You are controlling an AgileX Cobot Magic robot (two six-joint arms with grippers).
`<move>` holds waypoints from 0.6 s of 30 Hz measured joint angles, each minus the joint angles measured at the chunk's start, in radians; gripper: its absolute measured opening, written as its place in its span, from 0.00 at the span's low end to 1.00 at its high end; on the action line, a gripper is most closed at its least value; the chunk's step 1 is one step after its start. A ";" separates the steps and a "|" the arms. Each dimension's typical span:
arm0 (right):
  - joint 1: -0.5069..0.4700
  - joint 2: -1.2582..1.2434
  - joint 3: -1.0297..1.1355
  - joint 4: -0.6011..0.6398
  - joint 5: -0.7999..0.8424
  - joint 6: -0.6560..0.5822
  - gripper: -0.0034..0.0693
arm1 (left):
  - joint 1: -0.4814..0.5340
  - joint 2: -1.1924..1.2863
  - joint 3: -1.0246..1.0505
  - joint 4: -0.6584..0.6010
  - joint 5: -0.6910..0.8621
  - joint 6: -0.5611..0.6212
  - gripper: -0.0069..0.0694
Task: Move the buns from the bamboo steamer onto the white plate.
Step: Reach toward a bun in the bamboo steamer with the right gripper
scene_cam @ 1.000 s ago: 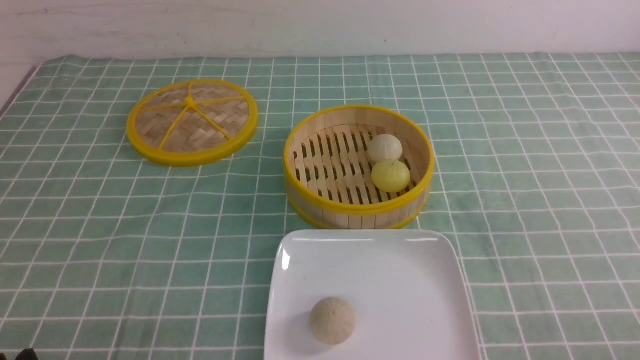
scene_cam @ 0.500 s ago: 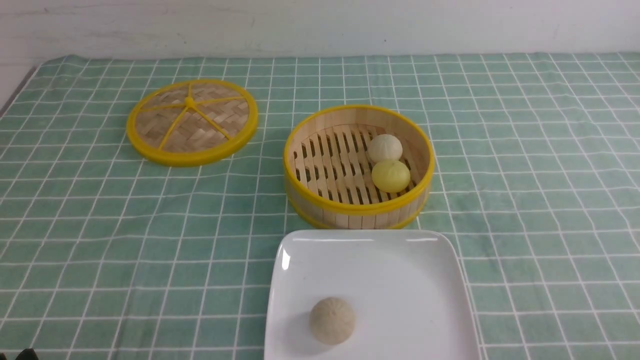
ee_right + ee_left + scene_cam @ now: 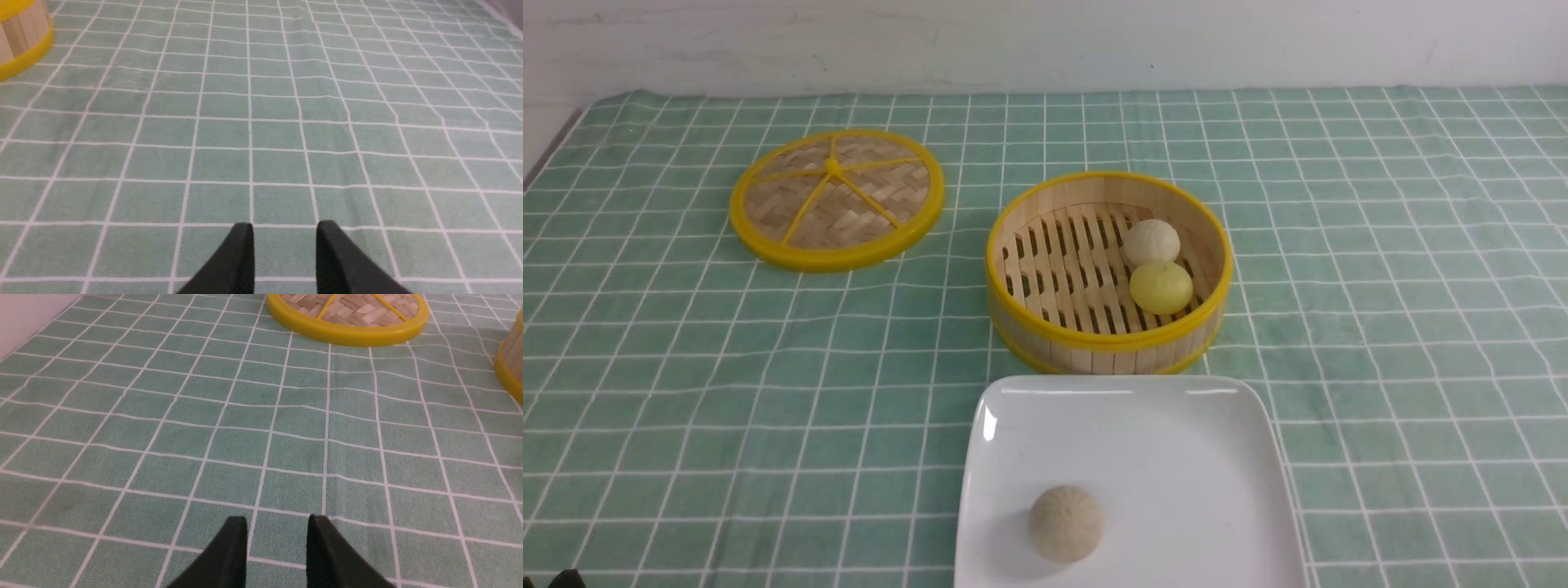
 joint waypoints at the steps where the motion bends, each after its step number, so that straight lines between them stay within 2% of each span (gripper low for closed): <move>1: 0.000 0.000 0.000 -0.004 -0.003 0.001 0.38 | 0.000 0.000 0.000 0.000 0.000 0.000 0.41; 3: 0.000 0.000 0.003 0.043 -0.029 0.070 0.38 | 0.000 0.000 0.000 0.000 0.000 0.000 0.41; 4: 0.000 0.000 0.007 0.110 -0.048 0.135 0.38 | 0.000 0.000 0.000 0.000 0.000 0.000 0.41; 8: 0.000 0.000 0.011 0.476 -0.085 0.437 0.38 | 0.000 0.000 0.000 0.000 0.000 0.000 0.41; 10: 0.000 0.000 0.011 0.600 -0.086 0.545 0.38 | 0.000 0.000 0.000 0.000 0.000 0.000 0.41; 12: 0.000 0.000 0.011 0.661 -0.088 0.579 0.38 | 0.000 0.000 0.000 0.000 0.000 0.000 0.41; 18: 0.000 0.000 0.011 0.713 -0.175 0.598 0.37 | 0.000 0.000 0.000 0.000 0.000 0.000 0.41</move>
